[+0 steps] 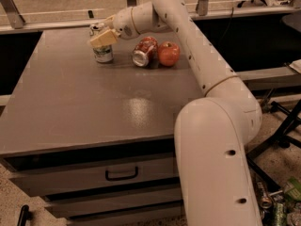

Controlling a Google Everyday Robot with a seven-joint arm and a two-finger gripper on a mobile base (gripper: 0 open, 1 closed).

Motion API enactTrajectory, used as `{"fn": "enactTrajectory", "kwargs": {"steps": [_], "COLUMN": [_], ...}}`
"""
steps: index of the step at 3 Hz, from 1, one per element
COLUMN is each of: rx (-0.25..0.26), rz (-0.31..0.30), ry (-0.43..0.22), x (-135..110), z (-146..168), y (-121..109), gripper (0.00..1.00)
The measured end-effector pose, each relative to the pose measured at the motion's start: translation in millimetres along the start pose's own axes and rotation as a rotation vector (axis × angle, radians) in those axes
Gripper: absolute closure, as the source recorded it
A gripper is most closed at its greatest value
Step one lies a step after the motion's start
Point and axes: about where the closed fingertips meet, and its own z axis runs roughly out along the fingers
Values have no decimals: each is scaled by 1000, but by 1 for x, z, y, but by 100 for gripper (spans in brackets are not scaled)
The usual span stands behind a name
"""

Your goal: Knock 7up can over

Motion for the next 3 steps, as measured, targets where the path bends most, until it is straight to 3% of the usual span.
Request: {"fn": "enactTrajectory", "kwargs": {"steps": [1,2,3], "rx": [-29,-87,-163], "rz": [-30,-101,-219], "ry": [31,110,206], "x": [-5,-12,-23], "z": [2,12,24], "y": [7,21,38], "gripper": [63,86,100]}}
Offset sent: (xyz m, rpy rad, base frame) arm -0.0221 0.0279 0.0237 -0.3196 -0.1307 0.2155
